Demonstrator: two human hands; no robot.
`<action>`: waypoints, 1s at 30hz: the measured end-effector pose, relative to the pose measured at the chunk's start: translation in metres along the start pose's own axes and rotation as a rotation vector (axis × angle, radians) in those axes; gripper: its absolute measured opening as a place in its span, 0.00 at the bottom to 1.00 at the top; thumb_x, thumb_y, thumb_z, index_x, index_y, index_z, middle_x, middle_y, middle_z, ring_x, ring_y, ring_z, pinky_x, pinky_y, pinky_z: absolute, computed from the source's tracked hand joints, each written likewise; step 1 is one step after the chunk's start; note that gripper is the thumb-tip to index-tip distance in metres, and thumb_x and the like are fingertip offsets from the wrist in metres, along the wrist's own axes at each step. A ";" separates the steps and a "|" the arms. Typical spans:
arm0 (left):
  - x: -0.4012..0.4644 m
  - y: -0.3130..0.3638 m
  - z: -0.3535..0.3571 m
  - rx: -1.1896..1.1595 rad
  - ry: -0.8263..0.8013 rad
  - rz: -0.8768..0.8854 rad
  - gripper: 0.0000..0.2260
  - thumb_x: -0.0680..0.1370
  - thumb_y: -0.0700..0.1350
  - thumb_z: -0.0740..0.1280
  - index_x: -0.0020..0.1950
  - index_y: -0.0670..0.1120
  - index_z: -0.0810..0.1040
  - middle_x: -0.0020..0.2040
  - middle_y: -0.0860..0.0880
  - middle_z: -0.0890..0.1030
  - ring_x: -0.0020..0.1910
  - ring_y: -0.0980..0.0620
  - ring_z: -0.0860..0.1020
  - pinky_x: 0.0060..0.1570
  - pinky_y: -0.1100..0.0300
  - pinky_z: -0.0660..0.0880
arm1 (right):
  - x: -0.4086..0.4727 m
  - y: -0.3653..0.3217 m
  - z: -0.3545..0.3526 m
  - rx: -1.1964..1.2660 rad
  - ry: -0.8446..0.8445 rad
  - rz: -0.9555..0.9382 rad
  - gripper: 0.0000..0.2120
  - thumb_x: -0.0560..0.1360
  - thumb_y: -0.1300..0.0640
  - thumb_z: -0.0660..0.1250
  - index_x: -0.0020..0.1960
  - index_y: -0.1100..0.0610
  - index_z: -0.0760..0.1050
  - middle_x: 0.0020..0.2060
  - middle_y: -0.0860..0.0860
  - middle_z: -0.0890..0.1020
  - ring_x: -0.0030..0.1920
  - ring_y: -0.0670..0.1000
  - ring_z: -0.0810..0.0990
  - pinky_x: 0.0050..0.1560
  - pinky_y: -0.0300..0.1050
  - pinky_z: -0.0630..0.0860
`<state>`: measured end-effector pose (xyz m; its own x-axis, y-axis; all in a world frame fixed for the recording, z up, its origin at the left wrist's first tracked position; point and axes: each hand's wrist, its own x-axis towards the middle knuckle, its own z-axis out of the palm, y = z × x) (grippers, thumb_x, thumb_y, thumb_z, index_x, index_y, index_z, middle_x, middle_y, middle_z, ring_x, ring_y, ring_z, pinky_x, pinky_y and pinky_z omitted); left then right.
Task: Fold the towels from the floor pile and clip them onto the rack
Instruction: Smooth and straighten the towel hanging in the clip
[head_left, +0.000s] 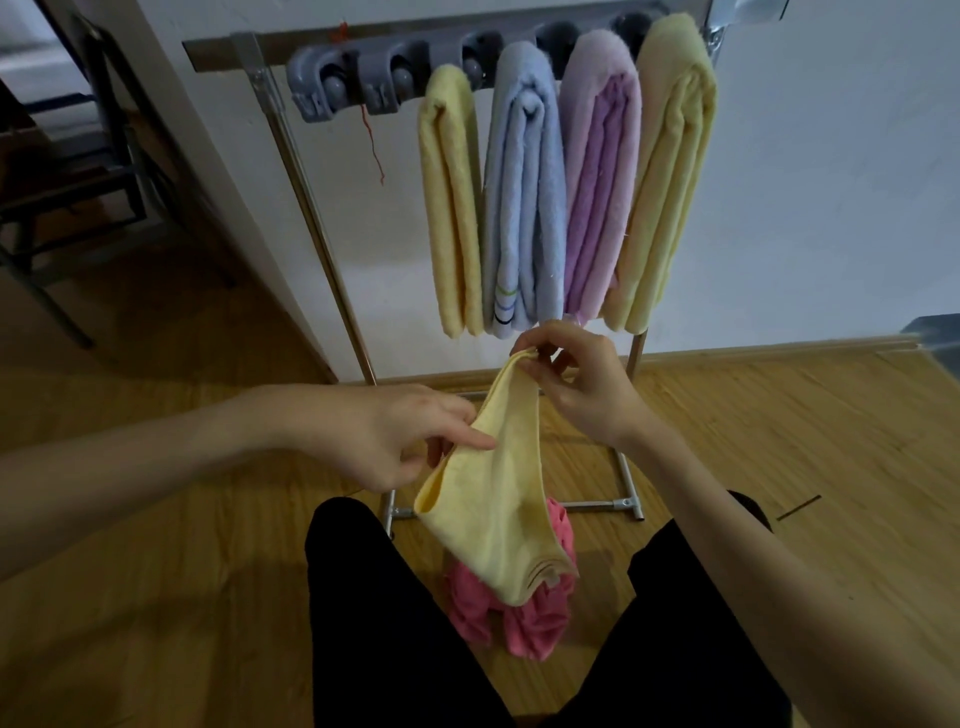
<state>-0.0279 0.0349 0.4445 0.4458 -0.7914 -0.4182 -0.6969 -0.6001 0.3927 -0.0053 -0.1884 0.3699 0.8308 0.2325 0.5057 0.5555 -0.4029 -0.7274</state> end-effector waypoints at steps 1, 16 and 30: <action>0.001 0.000 0.001 0.043 0.039 0.055 0.25 0.77 0.36 0.63 0.73 0.51 0.67 0.60 0.53 0.73 0.57 0.61 0.71 0.56 0.67 0.71 | 0.000 -0.001 0.001 -0.003 -0.011 -0.008 0.07 0.73 0.68 0.67 0.48 0.58 0.79 0.42 0.46 0.80 0.40 0.43 0.77 0.40 0.39 0.75; -0.002 0.008 0.006 0.625 0.461 0.300 0.09 0.75 0.52 0.66 0.46 0.49 0.83 0.54 0.49 0.80 0.57 0.52 0.71 0.51 0.56 0.71 | 0.000 -0.010 0.010 0.041 -0.095 0.004 0.08 0.73 0.68 0.68 0.50 0.59 0.80 0.43 0.49 0.82 0.39 0.42 0.77 0.40 0.33 0.72; -0.001 0.001 0.015 0.355 0.896 -0.026 0.15 0.76 0.55 0.63 0.44 0.47 0.83 0.40 0.54 0.80 0.49 0.55 0.72 0.59 0.55 0.60 | -0.013 -0.017 0.006 0.335 -0.088 -0.005 0.08 0.76 0.72 0.64 0.45 0.63 0.67 0.36 0.56 0.73 0.33 0.50 0.71 0.34 0.51 0.72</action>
<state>-0.0379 0.0363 0.4327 0.6241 -0.6619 0.4153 -0.7448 -0.6646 0.0600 -0.0252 -0.1790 0.3724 0.8198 0.3154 0.4779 0.5277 -0.0922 -0.8444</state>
